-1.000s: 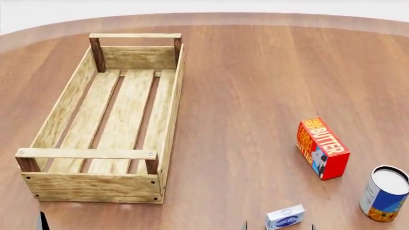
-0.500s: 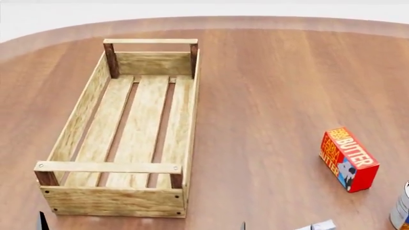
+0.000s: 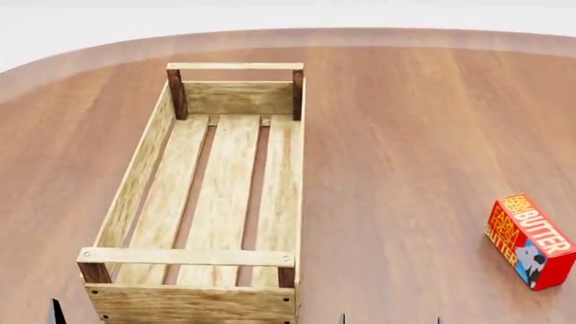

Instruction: Pick up the cream cheese and put it in the tray.

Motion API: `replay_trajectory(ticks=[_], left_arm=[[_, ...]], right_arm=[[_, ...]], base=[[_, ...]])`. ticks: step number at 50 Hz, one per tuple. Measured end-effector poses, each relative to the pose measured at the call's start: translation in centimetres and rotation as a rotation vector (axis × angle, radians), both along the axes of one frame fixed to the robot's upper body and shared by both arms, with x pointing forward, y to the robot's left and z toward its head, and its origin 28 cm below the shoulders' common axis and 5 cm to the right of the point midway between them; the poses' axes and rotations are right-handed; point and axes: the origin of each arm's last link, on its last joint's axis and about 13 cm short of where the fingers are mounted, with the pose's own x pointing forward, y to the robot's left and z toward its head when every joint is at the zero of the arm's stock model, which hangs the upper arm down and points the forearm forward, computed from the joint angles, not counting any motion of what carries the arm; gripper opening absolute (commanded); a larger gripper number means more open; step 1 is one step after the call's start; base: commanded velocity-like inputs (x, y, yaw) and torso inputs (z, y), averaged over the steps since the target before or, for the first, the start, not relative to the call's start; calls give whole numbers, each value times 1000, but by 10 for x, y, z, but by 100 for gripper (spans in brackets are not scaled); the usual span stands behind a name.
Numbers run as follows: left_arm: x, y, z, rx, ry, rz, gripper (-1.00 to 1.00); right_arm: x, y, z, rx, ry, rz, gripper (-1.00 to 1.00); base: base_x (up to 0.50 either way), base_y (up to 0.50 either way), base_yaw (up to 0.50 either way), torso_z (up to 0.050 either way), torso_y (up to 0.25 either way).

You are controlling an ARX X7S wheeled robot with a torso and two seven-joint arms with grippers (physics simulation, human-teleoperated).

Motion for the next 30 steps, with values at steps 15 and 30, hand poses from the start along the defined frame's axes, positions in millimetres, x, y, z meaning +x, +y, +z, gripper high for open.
replay_trajectory(ticks=[15, 30], left_arm=[[-7, 0, 3, 10, -97, -1, 100], [-13, 0, 4, 20, -169, 6, 100]], right_arm=[[-6, 1, 3, -1, -77, 14, 100], [-12, 1, 6, -9, -164, 25, 100]], base=[[105, 160, 0, 0, 0], [105, 159, 0, 0, 0]])
